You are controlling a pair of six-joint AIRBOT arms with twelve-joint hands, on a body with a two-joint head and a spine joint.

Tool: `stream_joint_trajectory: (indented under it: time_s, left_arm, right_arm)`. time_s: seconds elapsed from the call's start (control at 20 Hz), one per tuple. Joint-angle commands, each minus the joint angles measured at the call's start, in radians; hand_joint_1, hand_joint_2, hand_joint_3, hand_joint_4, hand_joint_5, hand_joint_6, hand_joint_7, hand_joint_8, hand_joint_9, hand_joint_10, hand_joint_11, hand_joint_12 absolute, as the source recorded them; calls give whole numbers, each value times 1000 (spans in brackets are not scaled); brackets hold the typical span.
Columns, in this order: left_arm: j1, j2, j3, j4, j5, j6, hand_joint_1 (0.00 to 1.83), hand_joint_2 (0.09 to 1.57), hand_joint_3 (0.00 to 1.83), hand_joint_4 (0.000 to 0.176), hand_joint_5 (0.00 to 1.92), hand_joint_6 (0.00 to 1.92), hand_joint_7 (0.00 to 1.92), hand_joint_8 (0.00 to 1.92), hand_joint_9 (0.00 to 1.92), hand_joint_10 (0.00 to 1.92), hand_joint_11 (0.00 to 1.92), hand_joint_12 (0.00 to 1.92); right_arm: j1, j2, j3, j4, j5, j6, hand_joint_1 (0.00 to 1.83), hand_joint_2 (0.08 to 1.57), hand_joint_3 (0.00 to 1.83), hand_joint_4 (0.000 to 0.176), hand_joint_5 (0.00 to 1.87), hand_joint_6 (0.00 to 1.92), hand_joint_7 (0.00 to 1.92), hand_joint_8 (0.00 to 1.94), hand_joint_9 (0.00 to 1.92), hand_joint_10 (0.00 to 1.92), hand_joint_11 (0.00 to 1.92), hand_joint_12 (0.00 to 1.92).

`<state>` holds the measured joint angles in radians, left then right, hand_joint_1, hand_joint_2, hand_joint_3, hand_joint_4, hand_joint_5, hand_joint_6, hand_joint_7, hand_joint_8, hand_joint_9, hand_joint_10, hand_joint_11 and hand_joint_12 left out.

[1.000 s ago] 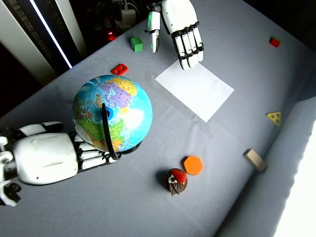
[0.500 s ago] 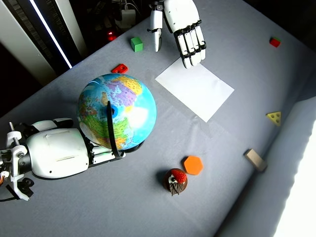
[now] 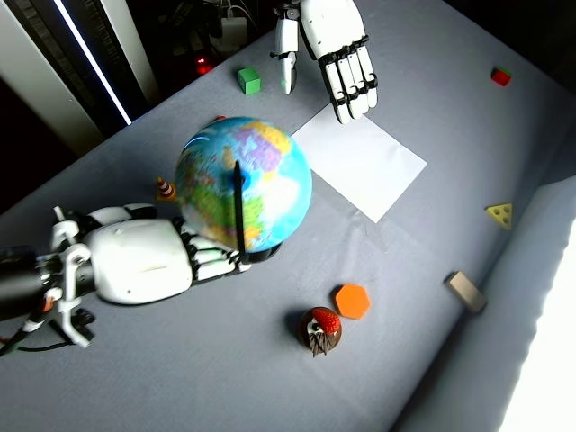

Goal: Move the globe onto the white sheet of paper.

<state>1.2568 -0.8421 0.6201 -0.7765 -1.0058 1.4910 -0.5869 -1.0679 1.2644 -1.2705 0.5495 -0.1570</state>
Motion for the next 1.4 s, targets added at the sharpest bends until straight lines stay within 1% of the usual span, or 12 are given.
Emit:
stream_joint_trajectory:
  time_s: [0.0,0.1,0.2,0.45,0.65,0.9,0.95,1.1,1.15,1.25,1.3,1.35]
  left_arm:
    - [-4,9,-1,33,-94,2,0,1222,0,13,38,1,50,2,109,4,0,294]
    - [-4,9,-2,33,-95,3,0,1223,0,13,41,2,50,1,120,5,0,320]
    - [-4,8,-1,33,-95,3,0,1219,0,12,44,3,51,1,122,5,0,320]
    - [0,4,1,32,-95,2,0,1218,0,12,48,2,51,0,123,3,0,280]
    - [4,0,0,31,-95,2,0,1219,0,12,49,2,51,0,123,3,0,278]
    - [7,2,3,31,-95,-2,0,1214,0,12,54,2,51,0,120,1,0,260]
    - [8,2,4,37,-95,-6,0,1213,0,12,42,1,51,0,104,1,0,229]
    - [8,2,5,49,-92,-16,0,1213,0,12,39,1,52,0,100,1,0,220]
    - [8,1,6,50,-88,-17,0,1213,0,12,39,1,50,0,97,0,0,216]
    - [13,1,8,59,-83,-21,0,1214,0,12,40,1,50,0,95,0,0,212]
    - [15,1,10,59,-83,-24,0,1214,0,12,40,1,49,0,93,0,0,211]
    - [17,2,13,61,-83,-27,0,1214,0,12,40,1,48,0,92,0,0,210]
  right_arm:
    - [8,-13,-9,-7,-7,3,0,1146,0,0,155,0,168,0,209,0,0,322]
    - [27,-33,-12,-21,-39,11,0,1146,0,0,167,6,174,3,208,0,0,326]
    - [54,-64,-13,-70,-99,52,0,1146,0,0,169,6,175,3,208,0,0,327]
    - [87,-125,-13,-76,-167,81,0,1147,0,0,172,7,193,8,215,3,0,329]
    - [108,-170,-13,-117,-216,126,0,1146,0,0,171,6,194,7,216,3,0,331]
    - [138,-225,-13,-124,-268,134,0,1146,0,0,169,4,194,5,216,2,0,337]
    - [145,-235,-13,-124,-273,137,0,1146,0,0,175,7,195,5,216,2,0,340]
    - [165,-270,-8,-141,-307,146,0,1146,0,0,176,7,194,4,216,2,0,343]
    - [171,-283,-3,-202,-311,199,0,1146,0,0,178,7,188,1,213,1,0,346]
    - [186,-307,7,-253,-323,279,0,1147,0,0,179,7,201,6,213,1,0,348]
    - [194,-316,11,-267,-321,305,0,1147,0,0,180,7,202,6,212,1,0,348]
    - [201,-327,11,-282,-328,307,0,1147,0,0,187,10,202,6,212,1,0,349]
